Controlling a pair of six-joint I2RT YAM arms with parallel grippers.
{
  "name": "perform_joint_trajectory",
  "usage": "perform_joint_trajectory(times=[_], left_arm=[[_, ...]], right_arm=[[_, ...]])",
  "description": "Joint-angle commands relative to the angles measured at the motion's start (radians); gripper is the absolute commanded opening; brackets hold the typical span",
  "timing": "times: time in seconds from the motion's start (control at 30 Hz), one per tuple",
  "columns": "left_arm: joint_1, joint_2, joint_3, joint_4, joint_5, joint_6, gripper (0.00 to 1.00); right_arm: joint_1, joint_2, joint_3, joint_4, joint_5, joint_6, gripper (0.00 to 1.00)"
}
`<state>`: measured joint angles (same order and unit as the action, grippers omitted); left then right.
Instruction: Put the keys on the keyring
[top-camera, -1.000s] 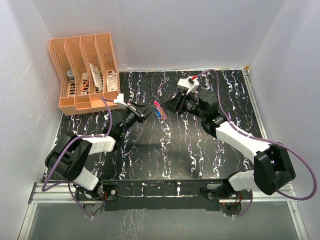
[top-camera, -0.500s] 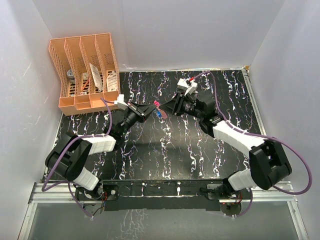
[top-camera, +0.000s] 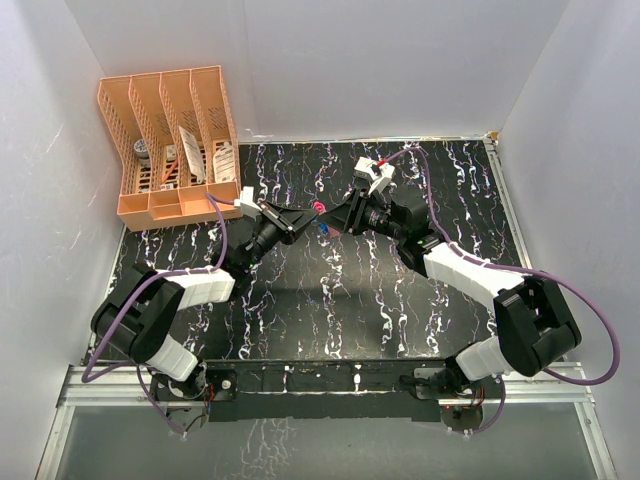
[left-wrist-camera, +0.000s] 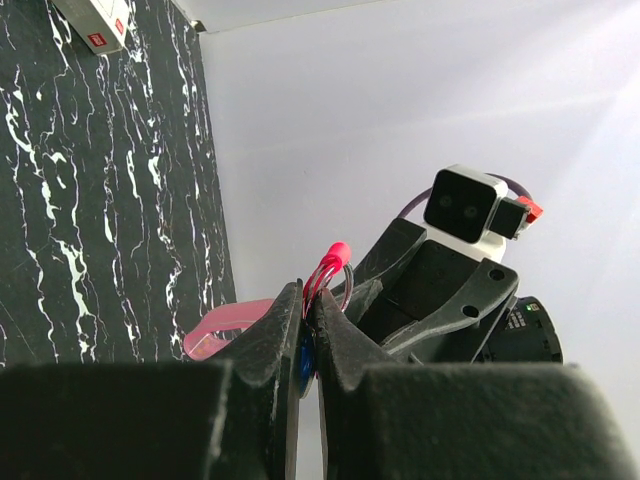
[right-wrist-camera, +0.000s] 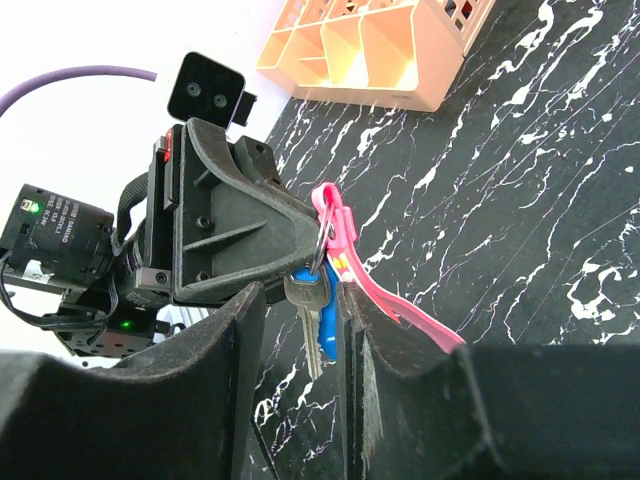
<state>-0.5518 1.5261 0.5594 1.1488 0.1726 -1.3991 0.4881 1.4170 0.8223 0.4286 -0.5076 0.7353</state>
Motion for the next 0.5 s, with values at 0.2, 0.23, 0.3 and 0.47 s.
perform_joint_trajectory(times=[0.2,0.23,0.3,0.47], left_arm=[[-0.027,-0.003,0.016,0.031,0.004,-0.026,0.00],[-0.029,-0.004,0.013,0.032,0.002,-0.029,0.00],[-0.031,-0.004,0.006,0.041,0.001,-0.034,0.00],[-0.036,-0.006,-0.015,0.051,0.001,-0.040,0.00]], right_arm=[[-0.005,0.004,0.016,0.078,0.028,-0.008,0.30],[-0.007,0.003,0.013,0.080,0.035,-0.007,0.30],[-0.007,0.002,0.008,0.090,0.042,-0.001,0.29],[-0.011,-0.004,0.001,0.110,0.041,0.011,0.27]])
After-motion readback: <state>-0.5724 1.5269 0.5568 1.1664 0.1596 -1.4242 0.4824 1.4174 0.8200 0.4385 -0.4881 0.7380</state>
